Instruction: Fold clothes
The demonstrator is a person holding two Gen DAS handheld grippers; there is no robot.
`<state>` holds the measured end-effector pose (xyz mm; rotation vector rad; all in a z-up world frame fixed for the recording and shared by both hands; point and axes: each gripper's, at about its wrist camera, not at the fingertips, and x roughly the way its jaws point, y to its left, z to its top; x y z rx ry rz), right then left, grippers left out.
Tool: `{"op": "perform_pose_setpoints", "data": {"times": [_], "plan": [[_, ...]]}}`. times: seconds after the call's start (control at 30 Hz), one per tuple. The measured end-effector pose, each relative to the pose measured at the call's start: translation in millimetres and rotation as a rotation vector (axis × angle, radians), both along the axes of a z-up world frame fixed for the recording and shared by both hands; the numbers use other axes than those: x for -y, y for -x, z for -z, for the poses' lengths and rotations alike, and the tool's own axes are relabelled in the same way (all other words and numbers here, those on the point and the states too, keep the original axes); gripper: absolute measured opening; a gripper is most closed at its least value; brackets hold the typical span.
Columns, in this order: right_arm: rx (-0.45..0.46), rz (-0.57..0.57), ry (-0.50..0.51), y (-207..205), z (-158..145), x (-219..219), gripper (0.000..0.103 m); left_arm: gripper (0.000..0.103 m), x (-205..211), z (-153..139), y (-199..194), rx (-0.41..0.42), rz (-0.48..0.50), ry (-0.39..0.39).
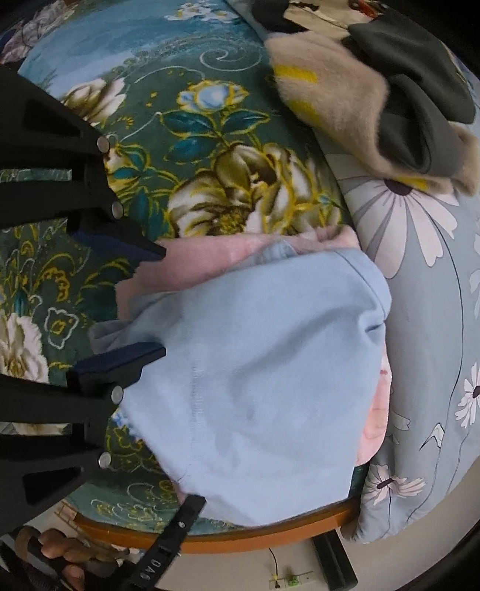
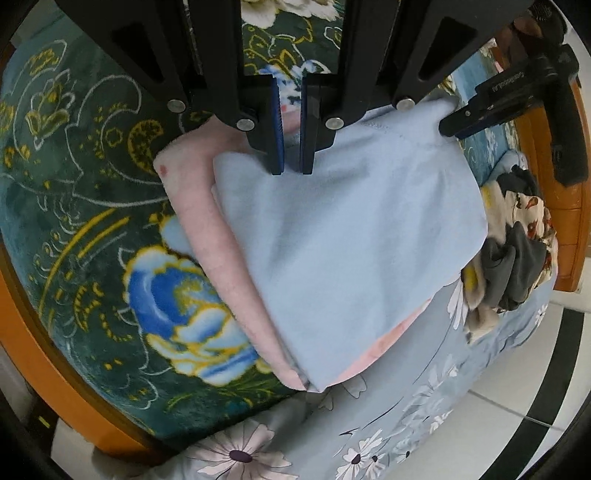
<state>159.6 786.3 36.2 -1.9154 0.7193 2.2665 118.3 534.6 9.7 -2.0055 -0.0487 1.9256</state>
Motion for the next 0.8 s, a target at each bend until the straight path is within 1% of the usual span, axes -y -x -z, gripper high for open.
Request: {"op": "perform_pose_setpoints", "data": {"times": [0.07, 0.17, 0.3, 0.37, 0.43, 0.47, 0.53, 0.57, 0.63, 0.67, 0.7, 0.73, 0.8], "plan": [[0.01, -0.005, 0.003, -5, -2, 5, 0.009, 0.066, 4, -4, -4, 0.0, 0.004, -0.002], [0.037, -0.051, -0.007, -18, -3, 18, 0.016, 0.069, 10, -12, -11, -0.014, 0.004, -0.026], [0.064, -0.126, -0.037, -36, -4, 39, 0.028, 0.086, 19, -26, -23, -0.037, -0.001, -0.07], [0.068, -0.151, -0.051, -44, -6, 49, 0.033, 0.09, 23, -33, -29, -0.048, -0.003, -0.092], [0.07, -0.17, -0.065, -51, -9, 57, 0.048, 0.097, 26, -40, -36, -0.06, 0.0, -0.118], [0.066, -0.179, -0.071, -54, -10, 61, 0.049, 0.102, 28, -43, -39, -0.065, 0.001, -0.132], [0.053, -0.201, -0.083, -61, -16, 70, 0.049, 0.103, 32, -51, -48, -0.071, -0.008, -0.147], [0.045, -0.213, -0.092, -63, -18, 73, 0.051, 0.103, 33, -53, -51, -0.07, -0.016, -0.149], [0.019, -0.232, -0.118, -66, -26, 79, 0.071, 0.103, 37, -56, -59, -0.066, -0.031, -0.126], [0.003, -0.239, -0.131, -68, -30, 82, 0.074, 0.103, 39, -57, -62, -0.068, -0.034, -0.113], [-0.01, -0.244, -0.144, -69, -34, 85, 0.076, 0.103, 40, -57, -65, -0.069, -0.037, -0.1], [-0.023, -0.25, -0.157, -70, -38, 87, 0.076, 0.103, 41, -58, -69, -0.072, -0.036, -0.081], [-0.047, -0.26, -0.178, -73, -45, 91, 0.076, 0.103, 47, -60, -75, -0.076, -0.049, -0.069]]}}
